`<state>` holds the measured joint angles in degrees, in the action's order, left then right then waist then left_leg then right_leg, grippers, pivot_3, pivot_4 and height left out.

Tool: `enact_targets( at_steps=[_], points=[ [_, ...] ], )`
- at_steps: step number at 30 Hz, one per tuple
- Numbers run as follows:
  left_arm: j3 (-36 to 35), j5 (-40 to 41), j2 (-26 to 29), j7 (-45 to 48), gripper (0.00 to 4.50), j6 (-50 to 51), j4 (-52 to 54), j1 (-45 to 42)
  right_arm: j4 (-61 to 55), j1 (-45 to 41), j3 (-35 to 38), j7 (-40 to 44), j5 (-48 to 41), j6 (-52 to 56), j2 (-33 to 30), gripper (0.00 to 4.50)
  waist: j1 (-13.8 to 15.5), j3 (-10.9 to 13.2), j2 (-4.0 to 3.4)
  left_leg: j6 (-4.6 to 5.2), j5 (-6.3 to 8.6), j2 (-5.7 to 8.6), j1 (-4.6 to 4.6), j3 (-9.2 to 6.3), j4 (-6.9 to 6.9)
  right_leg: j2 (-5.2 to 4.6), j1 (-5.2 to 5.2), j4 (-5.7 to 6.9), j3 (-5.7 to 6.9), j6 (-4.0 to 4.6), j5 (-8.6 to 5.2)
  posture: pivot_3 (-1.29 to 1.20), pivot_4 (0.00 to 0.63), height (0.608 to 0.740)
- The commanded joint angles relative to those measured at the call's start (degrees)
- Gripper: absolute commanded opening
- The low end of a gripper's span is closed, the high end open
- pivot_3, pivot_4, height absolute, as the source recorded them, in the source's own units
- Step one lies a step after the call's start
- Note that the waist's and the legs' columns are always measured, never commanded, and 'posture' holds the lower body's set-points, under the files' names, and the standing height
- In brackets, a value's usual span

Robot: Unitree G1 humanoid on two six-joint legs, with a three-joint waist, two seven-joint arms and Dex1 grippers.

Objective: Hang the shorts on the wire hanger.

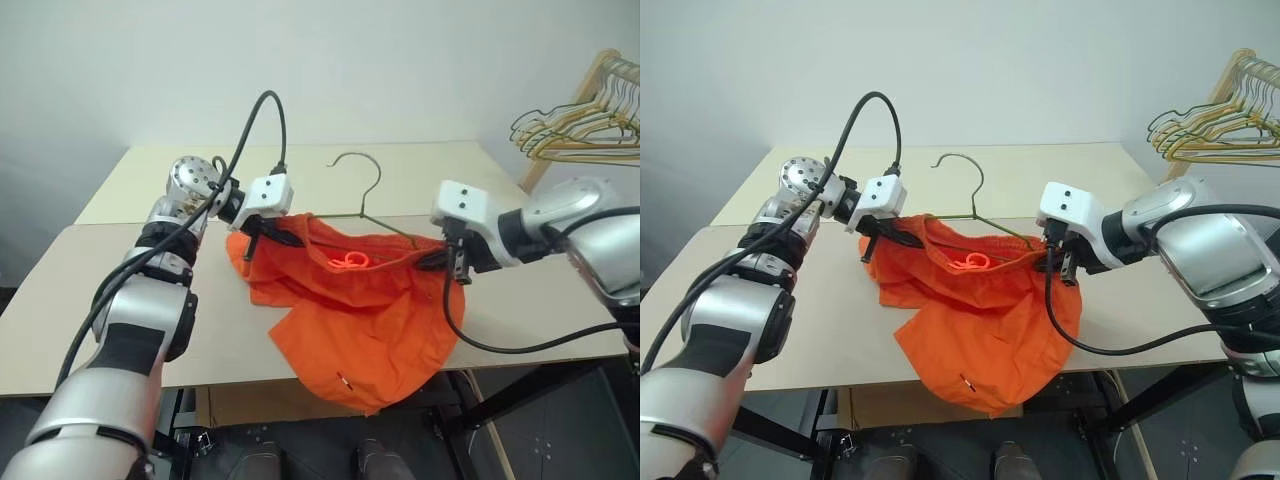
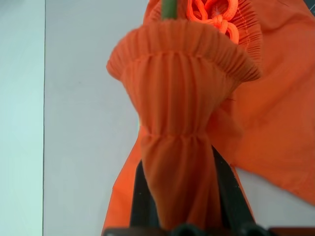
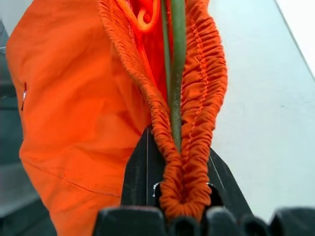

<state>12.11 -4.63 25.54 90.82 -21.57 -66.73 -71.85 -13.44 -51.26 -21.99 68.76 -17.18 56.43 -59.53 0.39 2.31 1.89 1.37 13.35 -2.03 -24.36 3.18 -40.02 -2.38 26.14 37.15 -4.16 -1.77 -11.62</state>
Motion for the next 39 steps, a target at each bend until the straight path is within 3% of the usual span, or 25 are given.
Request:
enact_targets(
  at_steps=[1,11,14,20,23,26,31,36,39],
  points=[
    [-0.98,0.65,-0.34,0.06,0.00,-1.50,1.28,-1.02,0.43,-2.69,-0.88,1.43,0.99,0.20,0.76,0.05,0.01,0.00,0.00,0.00,0.00,0.00,0.00,0.00,0.00,0.00,0.00,0.00,0.00,0.00,0.00,0.03,0.000,0.740],
    [-1.98,1.34,0.15,-0.88,0.00,-1.78,1.02,-1.39,-1.07,0.16,2.28,1.07,-0.18,3.53,-0.30,0.05,0.16,0.00,0.00,0.00,0.00,0.00,-0.01,0.00,0.00,0.00,0.00,0.01,0.01,0.02,0.01,0.03,0.000,0.740],
    [-3.78,3.32,-0.55,-0.72,0.78,0.26,0.88,-2.06,-2.86,2.81,4.74,-0.07,-1.46,5.41,-1.03,0.05,0.26,0.00,0.00,0.00,0.00,0.00,-0.03,-0.01,-0.02,0.00,0.00,0.00,0.00,0.01,0.01,0.03,0.000,0.740],
    [-6.88,7.25,0.06,1.59,2.81,3.67,1.65,-3.19,-7.71,9.34,12.53,-3.99,-5.92,12.14,-1.87,0.05,0.25,0.00,0.00,0.00,0.00,0.01,-0.03,-0.02,-0.03,-0.01,-0.01,0.01,0.01,0.01,0.02,0.01,0.000,0.740],
    [-10.17,9.69,0.55,0.23,3.79,7.13,1.96,-4.30,-10.60,14.26,19.10,-7.19,-8.80,17.63,-1.58,0.05,0.21,0.00,0.00,0.00,0.00,0.01,-0.03,-0.04,-0.04,0.00,-0.01,0.02,0.02,0.01,0.02,0.01,0.000,0.740],
    [-13.53,11.50,0.87,-5.81,4.45,7.85,2.92,-4.30,-14.92,21.45,28.33,-11.18,-11.21,24.61,-0.08,0.05,0.21,-0.01,0.01,0.00,0.00,0.01,-0.03,-0.06,-0.03,0.00,-0.04,0.00,0.02,0.00,0.01,0.00,0.000,0.740],
    [-20.43,17.13,-2.02,-20.54,4.45,16.36,10.14,-2.39,-21.55,33.30,46.68,-18.92,-11.86,35.57,5.50,0.05,0.40,-0.02,0.03,0.00,0.00,0.04,0.01,-0.21,-0.09,-0.01,-0.17,0.00,0.08,-0.07,0.04,-0.03,0.000,0.740],
    [-21.31,23.81,-6.00,-26.37,4.45,29.84,32.84,7.82,-25.97,44.19,61.74,-26.84,-14.68,36.07,9.73,0.05,-0.23,-0.04,-0.01,0.00,0.00,0.08,0.23,-0.20,-0.13,-0.07,-0.52,-0.08,0.05,-0.38,-0.09,-0.06,0.000,0.740],
    [-20.60,28.11,-8.98,-32.00,4.45,38.30,48.12,14.57,-27.70,49.68,70.31,-32.94,-17.82,36.07,12.79,0.05,-1.04,-0.04,-0.01,-0.02,0.02,0.08,0.82,-0.20,0.01,-0.08,-1.07,-0.15,0.05,-0.59,-0.23,-0.08,0.000,0.740]
  ],
)
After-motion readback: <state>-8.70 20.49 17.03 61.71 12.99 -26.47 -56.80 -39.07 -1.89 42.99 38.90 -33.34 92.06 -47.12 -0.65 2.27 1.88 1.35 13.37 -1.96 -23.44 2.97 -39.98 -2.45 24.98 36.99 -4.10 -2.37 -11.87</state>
